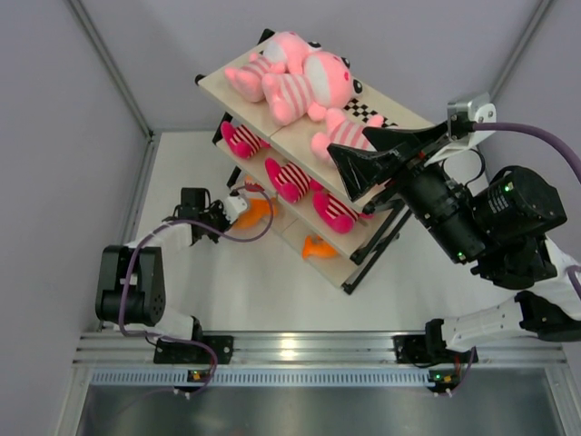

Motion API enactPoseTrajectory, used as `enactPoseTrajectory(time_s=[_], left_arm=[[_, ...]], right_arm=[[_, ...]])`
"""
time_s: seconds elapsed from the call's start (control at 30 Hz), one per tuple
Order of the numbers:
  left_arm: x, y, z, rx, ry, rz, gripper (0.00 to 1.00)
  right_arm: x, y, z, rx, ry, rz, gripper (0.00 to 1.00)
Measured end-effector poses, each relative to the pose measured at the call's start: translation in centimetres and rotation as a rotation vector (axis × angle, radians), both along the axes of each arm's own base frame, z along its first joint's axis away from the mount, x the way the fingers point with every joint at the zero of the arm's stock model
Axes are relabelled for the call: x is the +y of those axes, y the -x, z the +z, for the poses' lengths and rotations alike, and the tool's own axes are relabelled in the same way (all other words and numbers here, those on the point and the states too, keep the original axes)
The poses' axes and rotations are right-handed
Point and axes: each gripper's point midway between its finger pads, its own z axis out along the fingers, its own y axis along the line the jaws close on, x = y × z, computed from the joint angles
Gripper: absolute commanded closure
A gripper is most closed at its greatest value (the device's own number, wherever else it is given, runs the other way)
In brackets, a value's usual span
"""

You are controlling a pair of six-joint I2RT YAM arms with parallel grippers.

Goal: Place and organize the stuffed toys onto the shelf

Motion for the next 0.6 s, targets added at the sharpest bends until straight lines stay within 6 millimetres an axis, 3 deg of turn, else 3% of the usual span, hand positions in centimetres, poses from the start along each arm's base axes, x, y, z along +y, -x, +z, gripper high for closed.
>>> enactPoseTrajectory(time_s=[0.43,0.6], left_arm=[[-0.8,-0.8,1.3,-0.040,0.056,0.009,1.00],[-1.1,-2.1,2.5,-0.093,0.096,0.044,1.00]], right_arm=[[0.0,0.3,-0.1,0.004,0.007,0.000,0.30],[0.0,0.4,-0.2,0.002,0.014,-0.002,0.30]])
